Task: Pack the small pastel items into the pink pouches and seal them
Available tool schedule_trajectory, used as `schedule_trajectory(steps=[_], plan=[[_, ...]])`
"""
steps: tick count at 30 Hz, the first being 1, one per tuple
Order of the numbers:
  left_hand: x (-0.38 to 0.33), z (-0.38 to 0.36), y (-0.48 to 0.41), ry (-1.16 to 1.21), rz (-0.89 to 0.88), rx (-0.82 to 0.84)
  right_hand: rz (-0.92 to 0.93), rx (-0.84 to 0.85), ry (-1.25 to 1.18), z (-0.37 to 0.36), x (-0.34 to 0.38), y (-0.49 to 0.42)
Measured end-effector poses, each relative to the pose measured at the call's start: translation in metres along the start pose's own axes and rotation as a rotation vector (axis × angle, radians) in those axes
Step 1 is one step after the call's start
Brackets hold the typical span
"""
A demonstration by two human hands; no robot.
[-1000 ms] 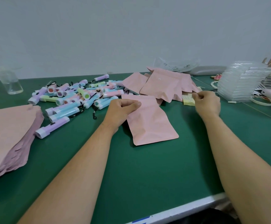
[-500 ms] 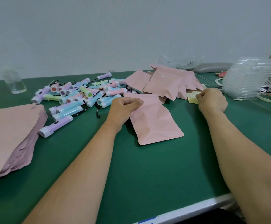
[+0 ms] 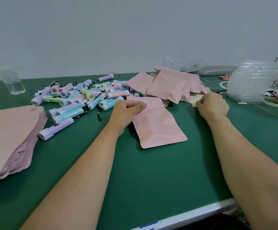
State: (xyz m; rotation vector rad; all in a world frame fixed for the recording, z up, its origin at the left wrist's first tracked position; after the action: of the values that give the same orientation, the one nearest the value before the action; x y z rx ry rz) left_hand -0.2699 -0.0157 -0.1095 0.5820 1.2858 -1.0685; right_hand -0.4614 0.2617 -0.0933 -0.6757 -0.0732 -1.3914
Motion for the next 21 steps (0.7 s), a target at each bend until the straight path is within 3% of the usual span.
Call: schedule_trajectory(steps=[11, 21], plan=[[0.000, 0.000, -0.001, -0.014, -0.003, 0.001, 0.012, 0.061, 0.043, 0.003, 0.012, 0.009], [0.002, 0.000, -0.002, -0.014, -0.006, 0.001, -0.044, 0.037, -0.062, 0.010, -0.005, 0.011]])
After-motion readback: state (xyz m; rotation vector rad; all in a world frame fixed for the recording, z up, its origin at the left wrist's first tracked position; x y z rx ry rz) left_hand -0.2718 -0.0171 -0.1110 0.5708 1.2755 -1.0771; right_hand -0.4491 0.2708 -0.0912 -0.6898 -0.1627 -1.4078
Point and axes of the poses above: each hand's wrist, its own y-axis away from the middle knuckle, its own z-axis out of the back of the hand, x = y × z, the point moved 6 cm from there along -y, towards the middle knuckle, and after that the axes turned 11 degrees about -y, right-handed, at the moved point
